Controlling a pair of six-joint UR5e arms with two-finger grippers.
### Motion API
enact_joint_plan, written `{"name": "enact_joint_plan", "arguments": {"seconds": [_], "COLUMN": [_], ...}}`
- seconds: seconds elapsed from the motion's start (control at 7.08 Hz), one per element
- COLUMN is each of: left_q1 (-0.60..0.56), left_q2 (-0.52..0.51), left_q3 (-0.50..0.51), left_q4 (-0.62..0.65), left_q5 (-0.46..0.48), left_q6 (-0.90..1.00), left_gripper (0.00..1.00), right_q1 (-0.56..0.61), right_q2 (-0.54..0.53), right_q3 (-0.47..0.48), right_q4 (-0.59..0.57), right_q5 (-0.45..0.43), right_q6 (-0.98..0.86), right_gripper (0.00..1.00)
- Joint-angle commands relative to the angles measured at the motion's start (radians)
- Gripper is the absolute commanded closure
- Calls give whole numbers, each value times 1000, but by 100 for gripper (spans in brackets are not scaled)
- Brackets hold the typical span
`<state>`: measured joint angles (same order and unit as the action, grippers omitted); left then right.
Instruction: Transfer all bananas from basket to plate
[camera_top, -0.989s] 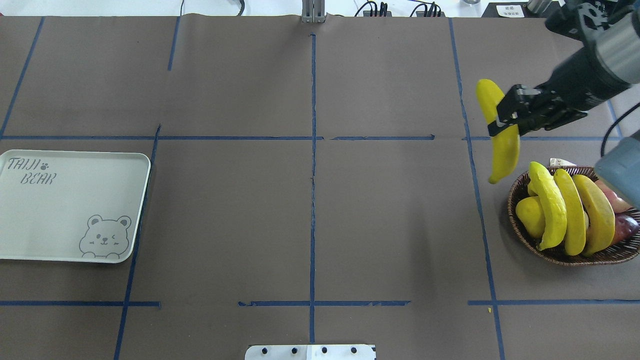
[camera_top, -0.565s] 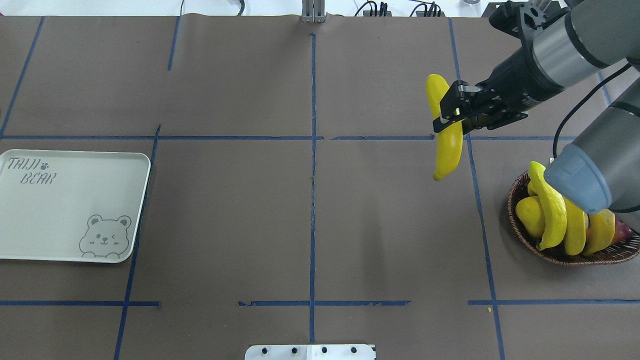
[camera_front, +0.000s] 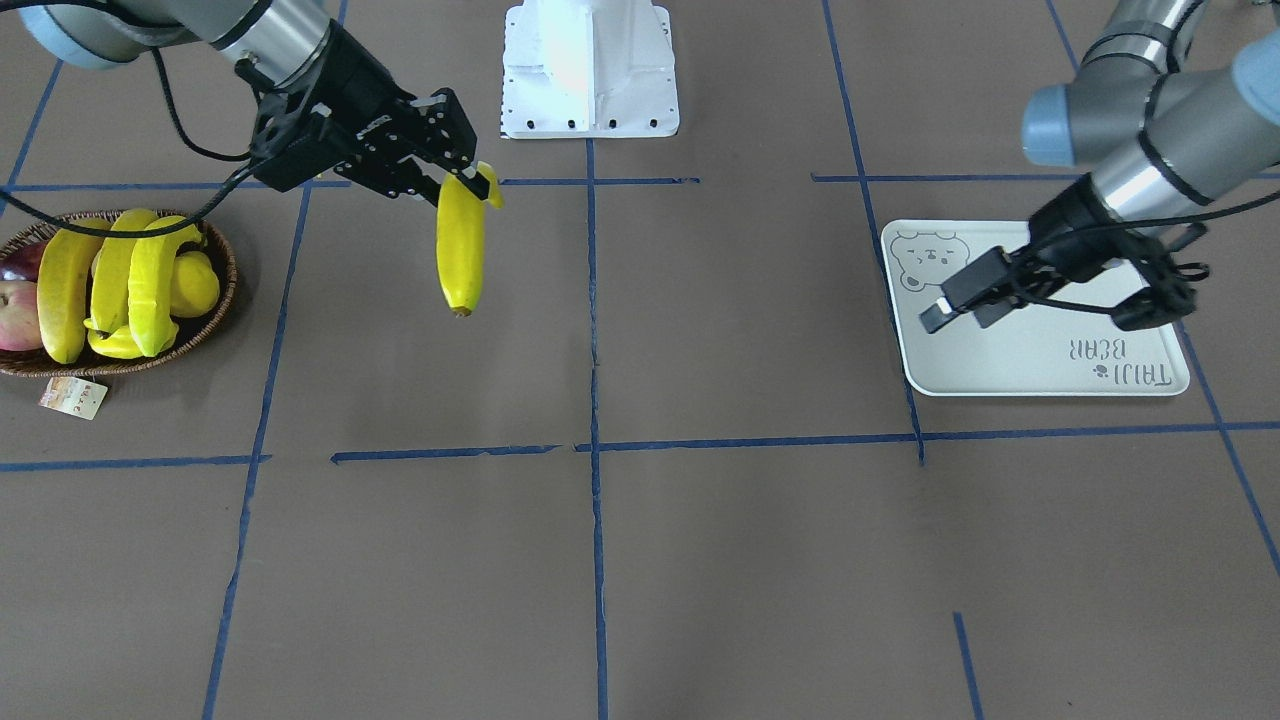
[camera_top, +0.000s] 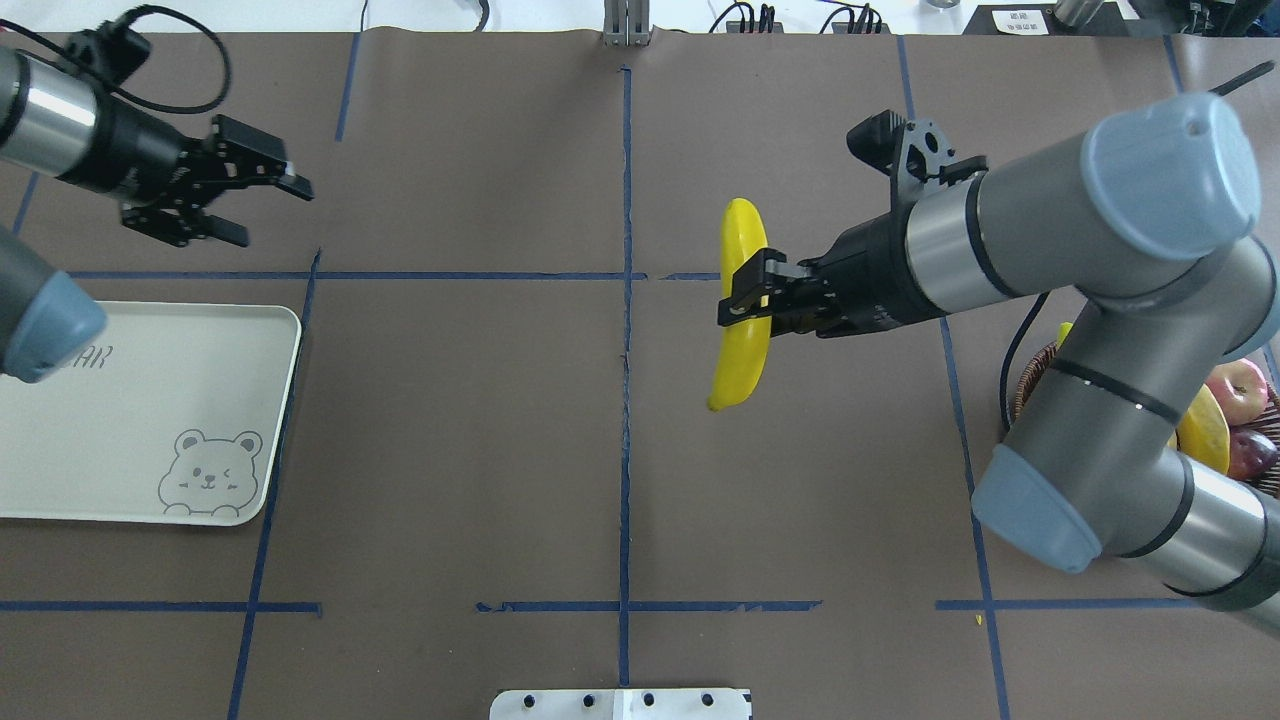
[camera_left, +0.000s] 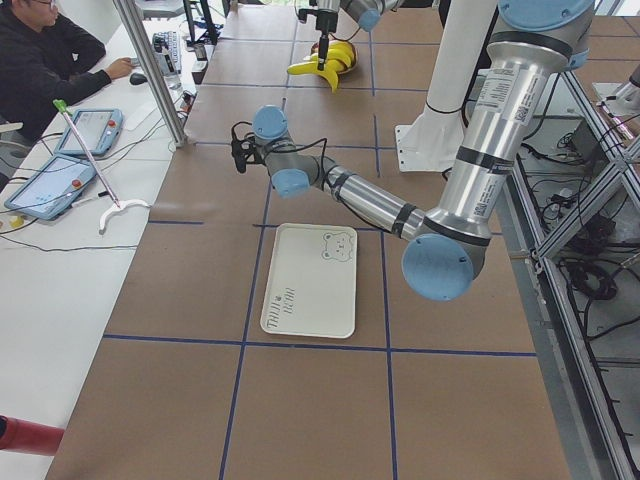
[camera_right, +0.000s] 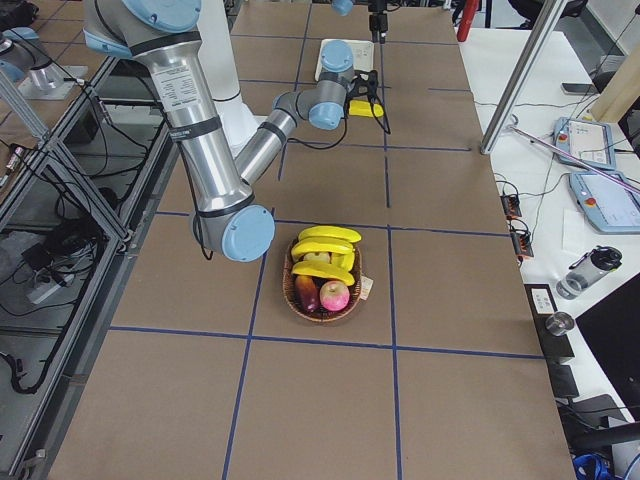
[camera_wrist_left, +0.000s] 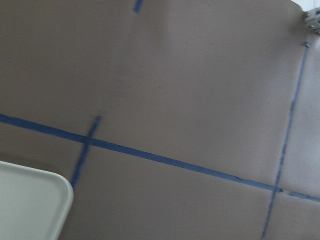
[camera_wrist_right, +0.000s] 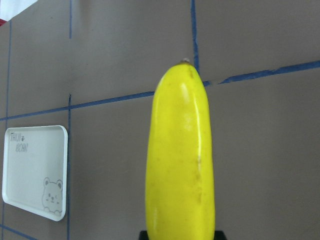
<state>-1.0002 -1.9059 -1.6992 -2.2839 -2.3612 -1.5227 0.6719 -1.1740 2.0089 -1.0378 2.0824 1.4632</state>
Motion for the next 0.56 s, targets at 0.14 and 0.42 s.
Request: {"name": "enact_joint_plan", "arguments": {"seconds": [0.14,0.42], "left_q1": [130,191], "left_q2": [-122,-211], "left_q3": [-7,-13], "left_q4": [-181,-187], "left_q5": [71,79], "left_q6": [-329,-415], "left_gripper": [2,2], "right_q1": [-106,-129], "right_q2": [43,54], "right_q3": [-10,-10], "right_q4": [113,114], "right_q5": [-74,-73], "right_q6": [77,77], "right_gripper": [99,99]}}
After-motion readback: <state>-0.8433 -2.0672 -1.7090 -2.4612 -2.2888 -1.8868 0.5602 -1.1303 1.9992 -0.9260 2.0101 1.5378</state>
